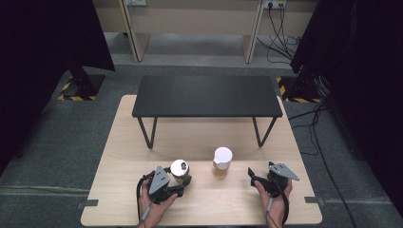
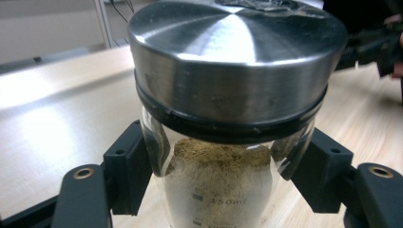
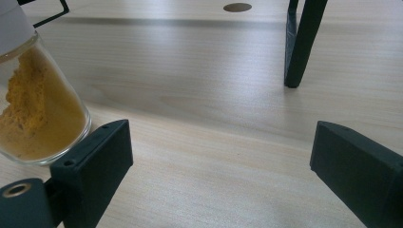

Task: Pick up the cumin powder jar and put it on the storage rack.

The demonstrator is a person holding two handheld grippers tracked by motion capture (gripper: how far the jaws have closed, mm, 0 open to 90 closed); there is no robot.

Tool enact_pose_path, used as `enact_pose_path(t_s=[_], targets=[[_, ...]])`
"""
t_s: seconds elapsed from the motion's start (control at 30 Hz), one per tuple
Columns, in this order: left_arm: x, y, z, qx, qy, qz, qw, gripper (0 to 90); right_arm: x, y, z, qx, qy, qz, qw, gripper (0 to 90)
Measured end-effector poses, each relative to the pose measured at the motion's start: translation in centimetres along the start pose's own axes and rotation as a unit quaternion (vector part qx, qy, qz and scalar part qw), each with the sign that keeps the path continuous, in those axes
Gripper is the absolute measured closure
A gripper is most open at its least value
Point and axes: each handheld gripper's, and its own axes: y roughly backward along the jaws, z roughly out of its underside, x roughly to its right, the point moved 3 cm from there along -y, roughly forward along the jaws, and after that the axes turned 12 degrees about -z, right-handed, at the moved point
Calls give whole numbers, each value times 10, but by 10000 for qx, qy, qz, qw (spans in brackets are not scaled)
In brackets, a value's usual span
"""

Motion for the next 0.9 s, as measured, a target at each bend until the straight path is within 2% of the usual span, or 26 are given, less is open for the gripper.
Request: enact_pose_path(t_s=[0.27,0.47,0.67,0.8,0.9], targets=[[7,11,-14,149,70,-126,9998,303,0,0,0,-3,11,6,10000,70],[11,14,-29,169,24,-222,9996,303,-1,0,0,-5,23,10,10000,70],[10,11,-44,322,155,-303,9989,302,-1,0,0,2,24,10,10000,70],[11,12,-59,314,101,-347,9989,303,0,0,0,8,4,-2,10000,70],[11,13,-67,407,81,-392,9984,303,0,0,0,10,-1,-5,10000,70]])
